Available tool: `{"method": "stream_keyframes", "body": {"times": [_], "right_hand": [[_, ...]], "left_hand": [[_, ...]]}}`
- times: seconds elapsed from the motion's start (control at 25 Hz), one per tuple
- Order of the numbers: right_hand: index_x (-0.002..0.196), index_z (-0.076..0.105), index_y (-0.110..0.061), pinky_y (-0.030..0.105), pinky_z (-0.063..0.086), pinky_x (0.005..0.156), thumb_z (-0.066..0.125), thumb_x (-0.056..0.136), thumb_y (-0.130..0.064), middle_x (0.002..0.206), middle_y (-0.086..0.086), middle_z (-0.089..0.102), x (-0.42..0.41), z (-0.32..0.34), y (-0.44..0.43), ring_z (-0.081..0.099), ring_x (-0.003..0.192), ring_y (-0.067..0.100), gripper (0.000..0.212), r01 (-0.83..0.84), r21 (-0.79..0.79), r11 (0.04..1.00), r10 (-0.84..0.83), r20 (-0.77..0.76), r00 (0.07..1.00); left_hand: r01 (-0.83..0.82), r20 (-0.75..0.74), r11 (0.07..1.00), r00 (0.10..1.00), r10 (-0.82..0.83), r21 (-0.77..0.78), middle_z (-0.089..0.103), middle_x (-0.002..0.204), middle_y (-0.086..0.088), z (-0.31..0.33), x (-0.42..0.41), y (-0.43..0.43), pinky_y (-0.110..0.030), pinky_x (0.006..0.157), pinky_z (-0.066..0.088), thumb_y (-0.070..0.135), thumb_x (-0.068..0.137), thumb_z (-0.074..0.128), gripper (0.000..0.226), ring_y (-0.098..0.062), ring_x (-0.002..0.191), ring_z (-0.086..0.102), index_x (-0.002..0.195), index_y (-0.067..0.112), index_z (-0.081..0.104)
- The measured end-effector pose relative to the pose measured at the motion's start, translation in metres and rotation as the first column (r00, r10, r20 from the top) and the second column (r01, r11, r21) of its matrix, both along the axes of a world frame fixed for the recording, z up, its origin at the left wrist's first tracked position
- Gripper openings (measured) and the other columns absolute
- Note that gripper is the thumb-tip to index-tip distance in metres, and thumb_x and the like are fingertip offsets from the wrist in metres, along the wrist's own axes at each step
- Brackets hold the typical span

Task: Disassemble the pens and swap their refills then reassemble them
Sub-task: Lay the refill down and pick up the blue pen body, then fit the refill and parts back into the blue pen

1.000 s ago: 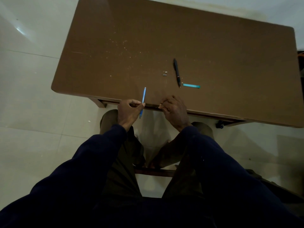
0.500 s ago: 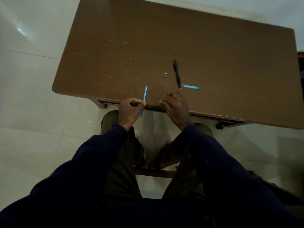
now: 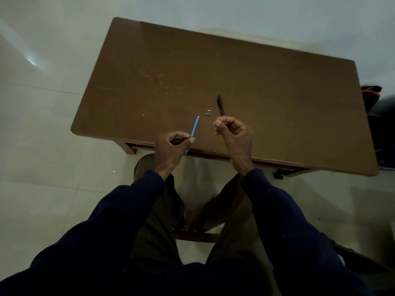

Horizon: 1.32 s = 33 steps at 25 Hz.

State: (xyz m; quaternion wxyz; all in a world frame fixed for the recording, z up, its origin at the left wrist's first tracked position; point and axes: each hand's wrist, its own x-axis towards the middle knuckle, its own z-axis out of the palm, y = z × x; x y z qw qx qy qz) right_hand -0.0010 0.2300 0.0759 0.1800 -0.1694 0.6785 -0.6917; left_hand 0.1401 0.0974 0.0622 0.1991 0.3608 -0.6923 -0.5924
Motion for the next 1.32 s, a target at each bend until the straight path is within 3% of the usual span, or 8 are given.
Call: {"method": "stream_keyframes", "body": {"times": [0.24, 0.44, 0.68, 0.8, 1.32], "right_hand": [[0.108, 0.068, 0.012, 0.032, 0.06, 0.074, 0.068, 0.097, -0.006, 0.094, 0.024, 0.074, 0.003, 0.052, 0.006, 0.071, 0.081, 0.026, 0.021, -0.051, -0.16, 0.986, 0.056, 0.024, 0.998], [0.108, 0.065, 0.015, 0.037, 0.063, 0.075, 0.063, 0.099, -0.003, 0.098, 0.03, 0.073, 0.011, 0.077, 0.006, 0.073, 0.084, 0.033, 0.02, -0.092, -0.209, 0.974, 0.093, -0.003, 0.996], [0.107, 0.065, 0.014, 0.04, 0.064, 0.075, 0.064, 0.099, -0.004, 0.096, 0.028, 0.074, 0.018, 0.086, 0.009, 0.074, 0.084, 0.036, 0.02, -0.064, -0.194, 0.979, 0.058, -0.038, 0.998], [0.106, 0.065, 0.013, 0.038, 0.064, 0.074, 0.064, 0.099, -0.004, 0.094, 0.025, 0.075, 0.02, 0.086, 0.008, 0.075, 0.082, 0.034, 0.018, -0.062, -0.17, 0.983, 0.049, -0.081, 0.996], [0.103, 0.067, 0.01, 0.035, 0.064, 0.071, 0.067, 0.097, -0.005, 0.09, 0.019, 0.076, 0.018, 0.09, 0.002, 0.075, 0.079, 0.03, 0.017, -0.06, -0.141, 0.988, 0.04, -0.141, 0.989]], "left_hand": [[0.039, -0.123, 0.999, 0.992, -0.038, 0.002, 0.078, 0.081, 0.012, 0.029, 0.001, 0.01, -0.015, 0.063, 0.056, 0.014, 0.079, 0.085, 0.014, -0.007, 0.075, 0.075, 0.086, 0.023, 0.077], [0.052, -0.17, 0.998, 0.984, -0.055, -0.02, 0.078, 0.082, 0.009, 0.039, -0.001, 0.015, -0.022, 0.065, 0.06, 0.014, 0.076, 0.087, 0.016, -0.011, 0.075, 0.076, 0.083, 0.024, 0.078], [0.044, -0.217, 0.995, 0.974, -0.062, -0.087, 0.077, 0.083, 0.015, 0.041, -0.001, 0.015, -0.019, 0.066, 0.059, 0.018, 0.075, 0.088, 0.028, -0.006, 0.076, 0.075, 0.079, 0.043, 0.076], [0.024, -0.196, 0.989, 0.979, -0.052, -0.146, 0.077, 0.083, 0.019, 0.04, -0.001, 0.014, -0.024, 0.067, 0.062, 0.022, 0.075, 0.089, 0.029, -0.005, 0.077, 0.074, 0.08, 0.047, 0.075], [-0.004, -0.196, 0.98, 0.98, -0.036, -0.2, 0.075, 0.084, 0.021, 0.039, -0.004, 0.011, -0.022, 0.068, 0.061, 0.031, 0.073, 0.089, 0.023, -0.003, 0.077, 0.073, 0.082, 0.046, 0.074]]}}
